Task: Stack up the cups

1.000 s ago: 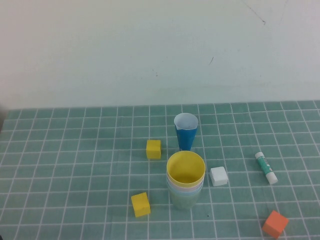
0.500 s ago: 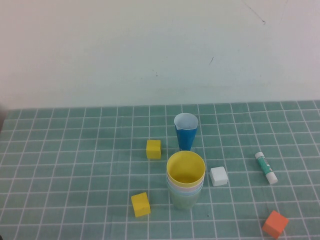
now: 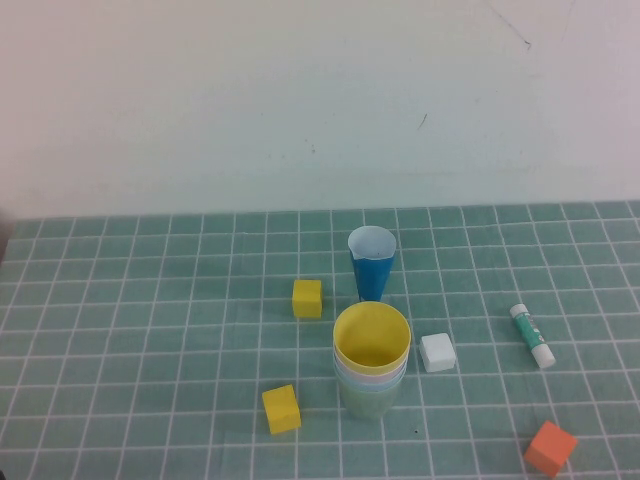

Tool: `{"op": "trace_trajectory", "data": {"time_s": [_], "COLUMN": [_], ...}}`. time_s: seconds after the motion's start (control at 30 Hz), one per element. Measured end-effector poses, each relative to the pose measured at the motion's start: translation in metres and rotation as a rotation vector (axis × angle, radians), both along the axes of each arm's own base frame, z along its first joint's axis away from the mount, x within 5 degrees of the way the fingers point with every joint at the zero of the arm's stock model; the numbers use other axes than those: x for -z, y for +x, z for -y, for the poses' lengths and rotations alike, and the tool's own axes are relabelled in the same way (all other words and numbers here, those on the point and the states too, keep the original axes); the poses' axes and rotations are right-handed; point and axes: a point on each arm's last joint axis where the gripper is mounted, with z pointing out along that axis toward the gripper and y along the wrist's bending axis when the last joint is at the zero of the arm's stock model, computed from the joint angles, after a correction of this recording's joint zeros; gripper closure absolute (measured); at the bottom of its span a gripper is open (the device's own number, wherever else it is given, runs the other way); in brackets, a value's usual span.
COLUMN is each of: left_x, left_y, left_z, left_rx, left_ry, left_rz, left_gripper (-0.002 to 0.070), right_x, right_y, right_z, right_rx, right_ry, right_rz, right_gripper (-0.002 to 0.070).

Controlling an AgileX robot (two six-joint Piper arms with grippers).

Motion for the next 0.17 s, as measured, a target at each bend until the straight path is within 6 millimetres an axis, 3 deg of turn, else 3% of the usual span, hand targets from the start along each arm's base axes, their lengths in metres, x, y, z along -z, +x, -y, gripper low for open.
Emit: {"op": "trace_trajectory", "data": {"time_s": [0.17], "left_x": [0.0], "left_y": [0.0], "left_z": [0.0], "left_rx": [0.0], "left_ry": [0.0], "left_rz": [0.0], "left_gripper": [0.0677], "right_x": [0.0], "right_y": [0.0], "right_z": [0.0], "right_rx": [0.0], "right_ry": [0.0], "right_rz": [0.0], "right_gripper": [0.0678]}}
